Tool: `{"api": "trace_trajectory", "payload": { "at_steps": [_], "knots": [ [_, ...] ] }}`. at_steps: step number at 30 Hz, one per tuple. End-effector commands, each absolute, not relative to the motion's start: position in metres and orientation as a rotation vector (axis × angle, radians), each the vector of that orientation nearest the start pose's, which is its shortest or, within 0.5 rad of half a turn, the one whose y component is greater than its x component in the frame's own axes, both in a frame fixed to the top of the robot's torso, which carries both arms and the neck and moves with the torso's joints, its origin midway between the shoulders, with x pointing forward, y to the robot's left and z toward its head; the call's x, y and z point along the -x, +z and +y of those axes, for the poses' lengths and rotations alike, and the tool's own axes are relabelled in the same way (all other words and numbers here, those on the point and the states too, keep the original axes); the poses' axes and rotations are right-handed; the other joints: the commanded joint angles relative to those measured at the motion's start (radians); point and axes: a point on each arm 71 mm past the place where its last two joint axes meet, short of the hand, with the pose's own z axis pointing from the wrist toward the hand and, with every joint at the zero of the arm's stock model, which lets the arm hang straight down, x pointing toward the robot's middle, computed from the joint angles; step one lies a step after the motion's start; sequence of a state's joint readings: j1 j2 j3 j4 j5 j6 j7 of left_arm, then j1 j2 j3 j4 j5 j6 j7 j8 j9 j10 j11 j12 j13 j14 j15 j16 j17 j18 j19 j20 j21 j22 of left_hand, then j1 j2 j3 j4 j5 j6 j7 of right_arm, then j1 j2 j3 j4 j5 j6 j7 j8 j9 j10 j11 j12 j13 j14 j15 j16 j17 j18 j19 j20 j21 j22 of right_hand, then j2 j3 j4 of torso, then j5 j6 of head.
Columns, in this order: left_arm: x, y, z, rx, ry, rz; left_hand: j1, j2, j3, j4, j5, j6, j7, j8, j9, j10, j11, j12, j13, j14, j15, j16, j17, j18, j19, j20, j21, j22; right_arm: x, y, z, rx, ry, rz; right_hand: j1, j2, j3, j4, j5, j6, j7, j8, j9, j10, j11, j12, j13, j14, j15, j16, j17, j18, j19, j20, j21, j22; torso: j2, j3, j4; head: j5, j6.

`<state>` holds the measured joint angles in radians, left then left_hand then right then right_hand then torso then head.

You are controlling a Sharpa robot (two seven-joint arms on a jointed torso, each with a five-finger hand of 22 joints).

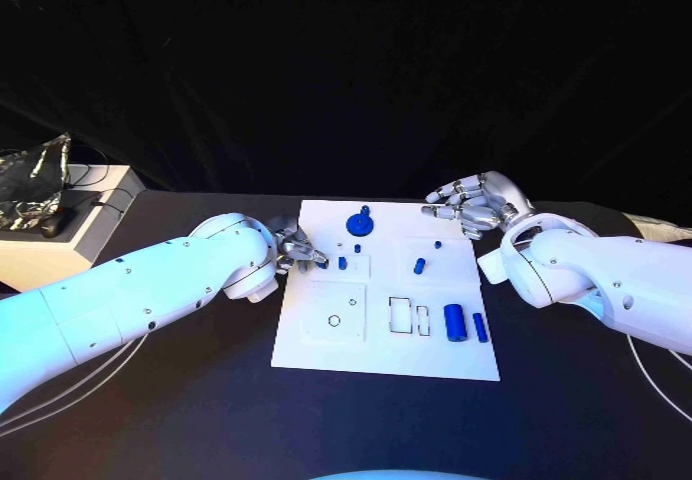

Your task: Assemble the parts on the task board

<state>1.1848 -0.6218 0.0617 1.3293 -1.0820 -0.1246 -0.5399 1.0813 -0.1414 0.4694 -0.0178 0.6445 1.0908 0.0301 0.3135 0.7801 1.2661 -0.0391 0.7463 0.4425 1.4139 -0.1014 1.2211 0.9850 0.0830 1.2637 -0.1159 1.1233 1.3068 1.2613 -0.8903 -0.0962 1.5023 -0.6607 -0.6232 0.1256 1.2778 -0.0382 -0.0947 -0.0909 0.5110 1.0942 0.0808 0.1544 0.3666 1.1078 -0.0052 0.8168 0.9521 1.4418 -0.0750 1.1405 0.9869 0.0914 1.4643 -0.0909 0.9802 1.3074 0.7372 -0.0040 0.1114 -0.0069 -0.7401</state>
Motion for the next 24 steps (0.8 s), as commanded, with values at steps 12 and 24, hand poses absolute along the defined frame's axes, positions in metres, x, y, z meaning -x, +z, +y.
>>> {"api": "trace_trajectory", "payload": {
  "at_steps": [12, 24],
  "knots": [
    [-0.527, -0.205, 0.161, 0.407, -0.495, 2.037, 0.015, 0.004, 0.13, -0.12, 0.003, 0.015, -0.006, -0.006, 0.004, 0.028, -0.024, -0.006, 0.003, -0.002, -0.008, -0.004, -0.001, -0.009, 0.005, 0.003, 0.002, 0.001, -0.498, -0.164, -0.248, -0.598, 0.945, 1.439, -0.008, 0.002, 0.002, 0.002, 0.003, 0.004, 0.003, -0.003, -0.001, 0.004, -0.001, -0.004, 0.001, 0.0, 0.001, -0.003, 0.001, -0.003, 0.047, 0.003, -0.004, 0.129, 0.0, -0.0006, -0.0001, 0.0, -0.004],
    [-0.527, -0.21, 0.16, 0.39, -0.473, 2.058, 0.017, 0.004, 0.129, -0.117, 0.002, 0.013, -0.005, -0.007, 0.007, 0.026, -0.024, -0.006, 0.004, -0.002, -0.008, -0.005, -0.003, -0.008, 0.005, 0.004, 0.002, 0.001, -0.498, -0.165, -0.248, -0.6, 0.944, 1.444, -0.009, 0.004, 0.001, 0.002, 0.001, 0.005, 0.003, -0.004, -0.001, 0.004, -0.001, -0.004, 0.002, 0.0, 0.001, -0.002, 0.003, -0.003, 0.048, 0.003, -0.005, 0.129, -0.001, 0.0002, 0.0005, -0.003, -0.006]
  ]
}}
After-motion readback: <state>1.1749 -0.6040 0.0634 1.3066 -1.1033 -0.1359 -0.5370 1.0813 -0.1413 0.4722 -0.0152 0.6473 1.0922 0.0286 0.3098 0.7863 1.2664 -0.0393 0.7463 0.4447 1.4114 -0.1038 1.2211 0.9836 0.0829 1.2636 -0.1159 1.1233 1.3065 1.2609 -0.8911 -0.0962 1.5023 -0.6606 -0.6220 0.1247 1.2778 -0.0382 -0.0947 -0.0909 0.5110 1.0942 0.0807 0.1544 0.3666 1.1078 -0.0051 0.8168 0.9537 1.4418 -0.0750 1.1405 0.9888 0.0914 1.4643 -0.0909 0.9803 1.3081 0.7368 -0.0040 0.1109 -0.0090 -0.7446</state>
